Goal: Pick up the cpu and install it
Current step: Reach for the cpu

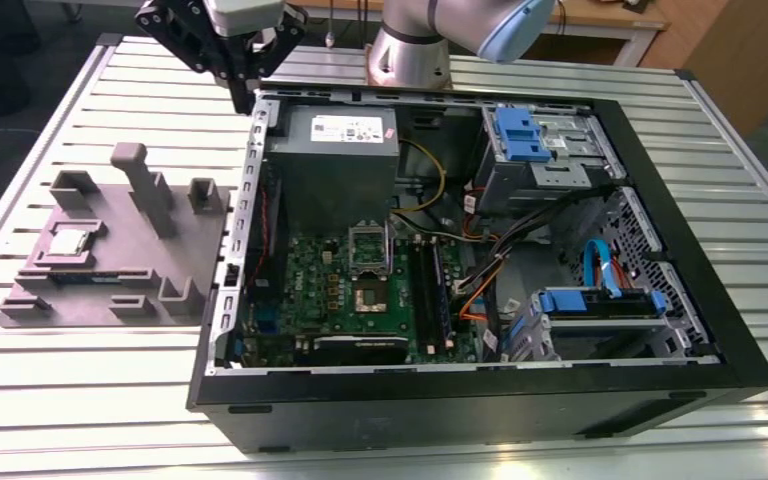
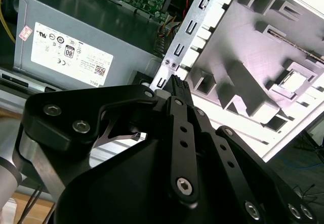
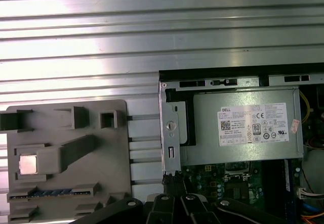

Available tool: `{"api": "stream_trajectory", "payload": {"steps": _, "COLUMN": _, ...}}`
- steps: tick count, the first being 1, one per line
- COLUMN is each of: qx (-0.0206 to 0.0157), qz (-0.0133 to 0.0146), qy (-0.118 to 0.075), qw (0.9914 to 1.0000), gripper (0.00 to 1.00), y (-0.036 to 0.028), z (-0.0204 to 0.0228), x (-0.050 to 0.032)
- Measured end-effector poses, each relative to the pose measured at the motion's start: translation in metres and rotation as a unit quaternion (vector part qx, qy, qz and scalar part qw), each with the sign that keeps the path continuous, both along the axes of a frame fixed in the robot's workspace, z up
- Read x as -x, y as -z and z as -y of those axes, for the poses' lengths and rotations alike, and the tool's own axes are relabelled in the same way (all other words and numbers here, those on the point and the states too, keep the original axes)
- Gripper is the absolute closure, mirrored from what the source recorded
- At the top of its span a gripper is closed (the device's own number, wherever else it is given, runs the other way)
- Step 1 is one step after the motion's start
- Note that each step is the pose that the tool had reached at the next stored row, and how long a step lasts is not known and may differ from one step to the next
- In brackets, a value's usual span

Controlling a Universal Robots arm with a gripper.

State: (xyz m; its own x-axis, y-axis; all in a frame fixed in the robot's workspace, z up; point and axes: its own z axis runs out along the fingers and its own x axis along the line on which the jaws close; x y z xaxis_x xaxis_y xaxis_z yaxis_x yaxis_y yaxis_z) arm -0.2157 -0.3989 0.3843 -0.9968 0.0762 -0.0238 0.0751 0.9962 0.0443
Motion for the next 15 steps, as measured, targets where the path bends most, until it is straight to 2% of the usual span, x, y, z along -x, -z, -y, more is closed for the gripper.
{"api": "stream_trajectory", "payload": {"steps": 15, "qx": 0.0000, "qz": 0.0000, "qy": 0.000, "qw": 1.00000, "gripper": 0.90, "y": 0.0001, "z": 0.0000, "x": 0.0070}}
